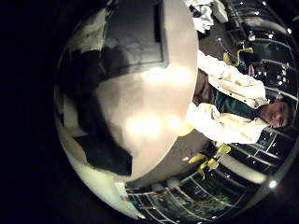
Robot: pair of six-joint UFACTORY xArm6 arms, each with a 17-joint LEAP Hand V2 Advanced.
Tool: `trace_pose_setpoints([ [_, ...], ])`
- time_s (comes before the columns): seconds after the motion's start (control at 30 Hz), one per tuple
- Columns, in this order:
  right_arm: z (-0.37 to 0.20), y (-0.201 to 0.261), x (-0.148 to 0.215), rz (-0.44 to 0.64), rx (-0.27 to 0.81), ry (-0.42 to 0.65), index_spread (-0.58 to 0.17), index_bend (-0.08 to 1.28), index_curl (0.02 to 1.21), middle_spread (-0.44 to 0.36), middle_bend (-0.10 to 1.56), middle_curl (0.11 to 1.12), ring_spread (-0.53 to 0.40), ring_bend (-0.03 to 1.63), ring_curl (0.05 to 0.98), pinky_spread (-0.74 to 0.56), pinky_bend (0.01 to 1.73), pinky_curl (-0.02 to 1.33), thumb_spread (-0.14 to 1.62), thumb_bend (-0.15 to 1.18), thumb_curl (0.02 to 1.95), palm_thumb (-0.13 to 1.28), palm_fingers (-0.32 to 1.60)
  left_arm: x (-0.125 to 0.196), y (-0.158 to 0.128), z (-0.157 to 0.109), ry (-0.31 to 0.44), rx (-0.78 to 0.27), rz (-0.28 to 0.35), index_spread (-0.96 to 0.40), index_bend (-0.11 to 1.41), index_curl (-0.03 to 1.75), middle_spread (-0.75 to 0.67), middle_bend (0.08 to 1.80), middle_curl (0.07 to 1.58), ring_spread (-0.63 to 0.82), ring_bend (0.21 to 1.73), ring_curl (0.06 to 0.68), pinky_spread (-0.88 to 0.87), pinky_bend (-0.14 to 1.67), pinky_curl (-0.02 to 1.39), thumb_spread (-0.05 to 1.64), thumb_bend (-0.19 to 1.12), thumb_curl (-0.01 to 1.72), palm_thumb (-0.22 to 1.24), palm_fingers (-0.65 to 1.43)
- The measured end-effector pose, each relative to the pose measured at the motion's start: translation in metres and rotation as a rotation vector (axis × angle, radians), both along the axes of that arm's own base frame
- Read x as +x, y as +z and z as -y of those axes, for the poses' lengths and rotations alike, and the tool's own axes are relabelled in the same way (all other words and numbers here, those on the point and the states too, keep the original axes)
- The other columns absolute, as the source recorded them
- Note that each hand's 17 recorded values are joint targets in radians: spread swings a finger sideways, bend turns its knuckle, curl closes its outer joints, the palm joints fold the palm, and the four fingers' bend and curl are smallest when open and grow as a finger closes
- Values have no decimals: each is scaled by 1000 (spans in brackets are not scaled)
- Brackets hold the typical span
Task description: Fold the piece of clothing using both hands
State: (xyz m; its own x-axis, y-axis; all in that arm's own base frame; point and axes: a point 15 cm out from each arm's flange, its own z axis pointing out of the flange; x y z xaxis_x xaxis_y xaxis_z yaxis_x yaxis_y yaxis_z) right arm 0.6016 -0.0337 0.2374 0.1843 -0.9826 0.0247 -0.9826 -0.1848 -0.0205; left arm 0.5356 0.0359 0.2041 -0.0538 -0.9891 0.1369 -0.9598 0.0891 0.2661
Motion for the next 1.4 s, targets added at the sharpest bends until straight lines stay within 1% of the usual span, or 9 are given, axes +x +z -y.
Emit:
trace_pose_setpoints([
  [0.13, 16, 37, 0, 65, 21, -37, -429, 190, 607, -233, 680, 664, -251, 1219, 597, -376, 1037, 908, 1380, -34, 460, 646, 221, 0, 20, -6, 19, -17, 34, -343, 153, 1091, -245, 244, 820, -245, 999, 475, -431, 669, 806, 1151, -23, 472, 638, 38],
  [0.23, 33, 66, -7, 99, 32, -70, -428, 194, 568, -246, 630, 620, -219, 1147, 549, -288, 965, 879, 1354, -29, 428, 599, 195, -7, 42, -4, 0, -29, 59, -260, 160, 990, -91, 194, 740, -120, 928, 443, -247, 551, 774, 1147, -27, 461, 604, -25],
  [0.33, 44, 81, -26, 72, 40, -89, -397, 197, 542, -233, 596, 589, -195, 1126, 518, -213, 915, 852, 1318, -43, 398, 527, 229, -25, 58, 6, -37, -40, 57, -177, 156, 877, 39, 171, 653, -1, 867, 406, -63, 480, 726, 1150, -27, 447, 566, -30],
  [0.43, 53, 88, -59, -17, 51, -97, -349, 187, 519, -227, 572, 564, -180, 1113, 502, -143, 851, 830, 1268, -45, 366, 441, 221, -52, 60, 19, -73, -52, 32, -129, 163, 795, 97, 176, 599, 63, 825, 382, 61, 444, 685, 1153, -25, 436, 541, -9],
  [0.57, 69, 83, -100, -154, 72, -105, -302, 187, 498, -228, 543, 536, -161, 1086, 485, -73, 797, 806, 1209, -43, 338, 355, 209, -83, 46, 38, -112, -52, 33, -89, 167, 707, 129, 190, 545, 110, 792, 357, 164, 407, 633, 1148, -23, 425, 525, 31],
  [0.7, 80, 57, -111, -222, 77, -119, -265, 189, 479, -227, 510, 508, -145, 1062, 466, -17, 755, 774, 1164, -28, 328, 330, 222, -93, 18, 58, -144, -41, 66, -69, 168, 637, 130, 191, 508, 125, 768, 340, 209, 382, 593, 1147, -19, 419, 524, 69],
  [1.0, 78, -18, -116, -369, 97, -122, -222, 184, 444, -87, 500, 484, -130, 1012, 434, 61, 690, 726, 1092, -25, 324, 335, 248, -93, -33, 63, -124, -35, 59, -53, 177, 538, 113, 185, 448, 137, 731, 312, 240, 336, 527, 1148, -18, 409, 527, 124],
  [1.2, 70, -53, -121, -449, 99, -112, -202, 182, 424, -46, 514, 476, -134, 1019, 423, 78, 664, 696, 1067, -28, 321, 332, 304, -95, -40, 63, -121, -35, 48, -51, 178, 497, 107, 184, 420, 140, 711, 299, 242, 321, 497, 1149, -19, 405, 529, 145],
  [1.4, 68, -68, -134, -538, 32, -68, -192, 178, 416, -44, 554, 483, -162, 1073, 429, 29, 664, 687, 1039, -33, 314, 307, 416, -94, -40, 61, -117, -33, 48, -50, 178, 463, 105, 183, 395, 141, 696, 288, 242, 314, 472, 1149, -19, 403, 530, 161],
])
